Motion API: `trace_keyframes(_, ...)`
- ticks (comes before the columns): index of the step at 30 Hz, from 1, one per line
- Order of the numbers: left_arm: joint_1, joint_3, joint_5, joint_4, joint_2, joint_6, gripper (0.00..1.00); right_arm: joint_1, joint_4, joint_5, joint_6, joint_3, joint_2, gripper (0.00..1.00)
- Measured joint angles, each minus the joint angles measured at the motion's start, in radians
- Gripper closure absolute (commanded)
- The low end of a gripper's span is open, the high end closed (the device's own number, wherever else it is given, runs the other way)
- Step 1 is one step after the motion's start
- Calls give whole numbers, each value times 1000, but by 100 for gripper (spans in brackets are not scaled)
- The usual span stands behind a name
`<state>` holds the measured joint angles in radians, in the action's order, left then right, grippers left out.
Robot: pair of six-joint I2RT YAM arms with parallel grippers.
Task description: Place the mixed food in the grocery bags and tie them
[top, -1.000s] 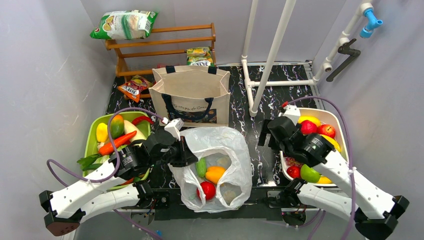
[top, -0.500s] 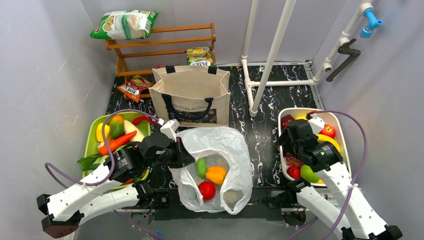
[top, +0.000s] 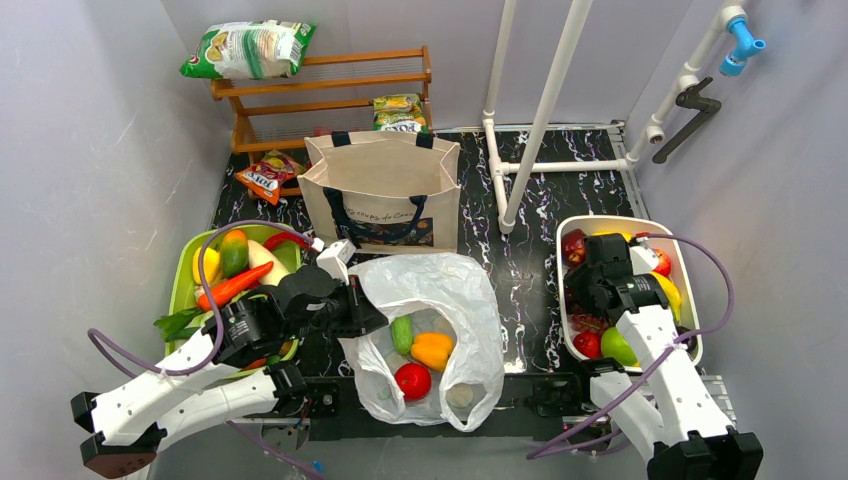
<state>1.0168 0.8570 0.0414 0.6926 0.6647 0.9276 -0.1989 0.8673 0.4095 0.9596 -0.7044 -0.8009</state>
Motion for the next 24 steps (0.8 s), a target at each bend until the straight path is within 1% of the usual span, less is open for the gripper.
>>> trace_keyframes(8, 0, 0, 0, 4, 8, 0, 100, 48, -108, -68, 23, 67, -59, 50)
trace_keyframes(15, 0, -2, 0, 3, 24, 0, 100, 69, -177, -67, 36, 103, -78, 54)
trace_keyframes(20, 0, -13, 0, 2, 23, 0, 100, 82, -218, -56, 35, 116, -98, 64)
trace_keyframes(24, 0, -14, 0, 1, 17, 0, 100, 87, -248, -53, 26, 126, -111, 79)
